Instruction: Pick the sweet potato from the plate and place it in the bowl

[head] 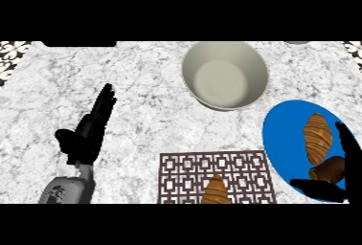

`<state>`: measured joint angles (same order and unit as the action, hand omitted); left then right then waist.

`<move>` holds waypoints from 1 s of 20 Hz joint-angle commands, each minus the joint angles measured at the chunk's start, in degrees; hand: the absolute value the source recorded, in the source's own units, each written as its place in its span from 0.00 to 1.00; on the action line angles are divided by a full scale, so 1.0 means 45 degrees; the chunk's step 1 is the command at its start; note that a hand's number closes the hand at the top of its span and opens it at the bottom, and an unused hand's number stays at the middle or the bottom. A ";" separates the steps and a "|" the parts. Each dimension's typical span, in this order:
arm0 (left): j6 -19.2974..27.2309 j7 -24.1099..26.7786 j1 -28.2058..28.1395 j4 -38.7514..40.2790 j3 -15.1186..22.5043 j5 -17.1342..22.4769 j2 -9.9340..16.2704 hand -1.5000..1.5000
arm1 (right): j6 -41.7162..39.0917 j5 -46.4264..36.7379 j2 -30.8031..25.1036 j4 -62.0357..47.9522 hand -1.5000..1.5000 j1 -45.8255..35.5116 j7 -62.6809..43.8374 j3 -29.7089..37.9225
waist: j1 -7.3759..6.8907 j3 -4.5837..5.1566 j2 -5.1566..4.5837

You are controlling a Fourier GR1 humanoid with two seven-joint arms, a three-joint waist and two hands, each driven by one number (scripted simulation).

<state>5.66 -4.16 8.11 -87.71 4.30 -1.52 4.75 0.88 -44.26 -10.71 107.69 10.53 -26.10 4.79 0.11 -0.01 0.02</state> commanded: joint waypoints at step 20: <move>-0.0524 0.0194 -0.0150 0.0062 -0.0397 -0.0195 -0.0111 0.50 | -0.1082 -0.1973 -0.1451 -0.3797 1.00 -0.1270 0.1737 0.0152 | -0.0060 0.0002 -0.0012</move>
<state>3.71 -4.18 7.93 -88.05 2.73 -2.49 4.25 -2.13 -50.93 -15.61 93.70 5.71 -20.61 7.96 -0.01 0.66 0.37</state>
